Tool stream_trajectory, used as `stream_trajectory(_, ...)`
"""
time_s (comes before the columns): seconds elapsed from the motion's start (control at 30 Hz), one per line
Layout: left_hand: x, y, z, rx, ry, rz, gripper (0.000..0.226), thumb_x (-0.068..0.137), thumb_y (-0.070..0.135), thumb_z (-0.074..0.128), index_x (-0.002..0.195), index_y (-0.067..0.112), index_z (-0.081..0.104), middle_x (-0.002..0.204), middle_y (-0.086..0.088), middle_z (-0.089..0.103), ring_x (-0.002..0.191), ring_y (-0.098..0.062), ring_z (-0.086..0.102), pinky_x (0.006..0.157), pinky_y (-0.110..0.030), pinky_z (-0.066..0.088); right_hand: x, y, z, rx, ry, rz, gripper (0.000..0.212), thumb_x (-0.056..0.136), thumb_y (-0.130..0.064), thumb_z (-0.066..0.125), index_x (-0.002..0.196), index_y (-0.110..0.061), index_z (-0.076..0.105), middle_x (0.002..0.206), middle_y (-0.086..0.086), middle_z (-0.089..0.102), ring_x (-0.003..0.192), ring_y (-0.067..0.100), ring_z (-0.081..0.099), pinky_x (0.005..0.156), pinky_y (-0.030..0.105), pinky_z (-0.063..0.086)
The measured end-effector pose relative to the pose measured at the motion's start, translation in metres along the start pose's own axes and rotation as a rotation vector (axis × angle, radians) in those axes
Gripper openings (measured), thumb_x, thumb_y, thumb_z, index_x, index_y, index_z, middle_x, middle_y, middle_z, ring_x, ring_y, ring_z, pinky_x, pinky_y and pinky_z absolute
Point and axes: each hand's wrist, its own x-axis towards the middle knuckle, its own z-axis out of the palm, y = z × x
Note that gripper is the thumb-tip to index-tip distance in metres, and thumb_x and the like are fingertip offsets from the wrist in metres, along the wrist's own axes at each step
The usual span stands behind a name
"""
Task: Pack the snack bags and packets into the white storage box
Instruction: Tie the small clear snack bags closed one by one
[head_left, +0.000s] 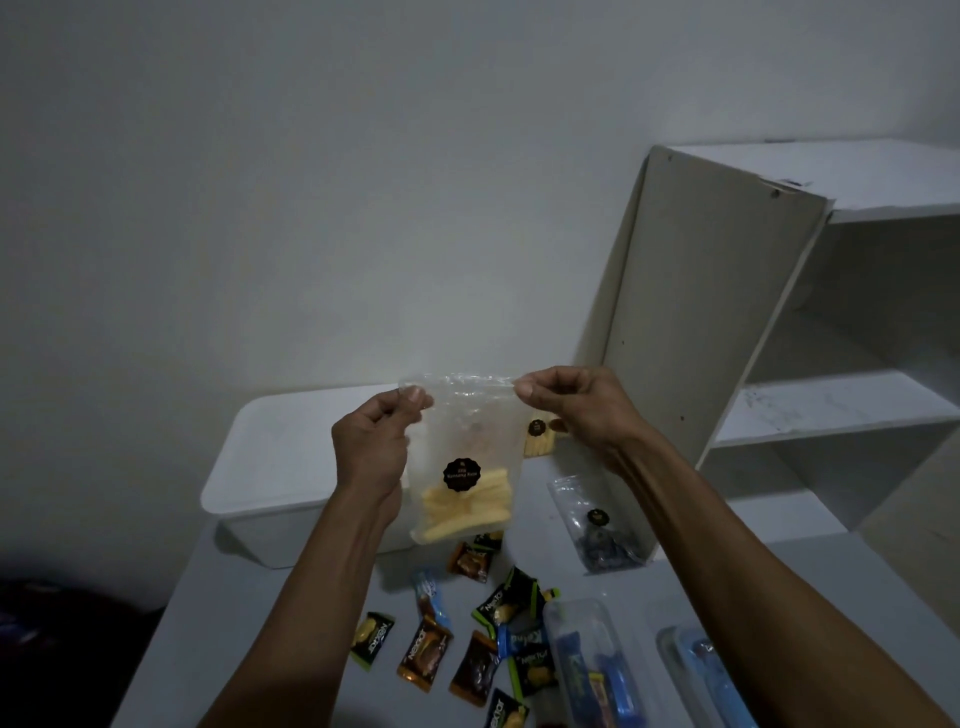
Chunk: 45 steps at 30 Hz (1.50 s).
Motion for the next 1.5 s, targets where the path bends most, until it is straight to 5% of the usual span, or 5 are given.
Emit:
stream_trajectory(0.23, 0.003, -0.001, 0.003, 0.004, 0.029, 0.034, 0.011, 0.086, 0.021, 0.072, 0.075, 0.019, 0.072, 0.085, 0.002, 0.076, 0.077, -0.013, 0.061, 0.085, -0.036, 0.045, 0.0, 0.0, 0.003, -0.043, 0.045, -0.064, 0.009, 0.085, -0.015, 0.075, 0.08, -0.009, 0.071, 0.082, -0.002, 0.071, 0.066, -0.009, 0.064, 0.057, 0.007, 0.047)
stream_trajectory(0.63, -0.001, -0.004, 0.013, 0.007, 0.034, 0.06, 0.011, 0.086, 0.016, 0.071, 0.076, 0.019, 0.072, 0.082, 0.005, 0.074, 0.072, -0.005, 0.061, 0.078, -0.029, 0.046, -0.003, -0.01, 0.019, -0.213, -0.052, -0.072, 0.017, 0.083, -0.029, 0.078, 0.09, -0.014, 0.077, 0.083, -0.006, 0.074, 0.063, -0.007, 0.062, 0.06, 0.017, 0.045)
stream_trajectory(0.87, -0.001, -0.004, 0.01, 0.137, -0.101, 0.147, 0.007, 0.087, 0.011, 0.07, 0.082, 0.015, 0.072, 0.08, 0.001, 0.073, 0.068, 0.006, 0.064, 0.061, -0.006, 0.047, -0.003, -0.016, 0.016, -0.274, -0.103, -0.068, 0.016, 0.081, -0.027, 0.08, 0.088, -0.013, 0.077, 0.087, -0.002, 0.076, 0.081, 0.006, 0.069, 0.064, 0.018, 0.047)
stream_trajectory(1.17, -0.003, -0.011, 0.014, 0.236, -0.114, 0.192, 0.007, 0.088, 0.011, 0.069, 0.082, 0.014, 0.073, 0.079, 0.002, 0.072, 0.071, 0.004, 0.063, 0.064, -0.006, 0.046, 0.004, -0.03, 0.035, -0.655, -0.162, -0.221, 0.012, 0.086, -0.028, 0.075, 0.076, -0.021, 0.072, 0.081, 0.001, 0.073, 0.08, 0.016, 0.068, 0.073, 0.035, 0.055)
stream_trajectory(1.5, -0.003, -0.006, 0.015, 0.214, -0.103, 0.171, 0.012, 0.085, 0.005, 0.071, 0.076, 0.014, 0.071, 0.076, -0.001, 0.07, 0.067, -0.001, 0.062, 0.063, -0.009, 0.049, 0.002, -0.025, 0.026, -0.624, -0.177, -0.241, 0.009, 0.089, -0.028, 0.071, 0.083, -0.022, 0.072, 0.086, -0.002, 0.072, 0.084, 0.012, 0.065, 0.07, 0.026, 0.05)
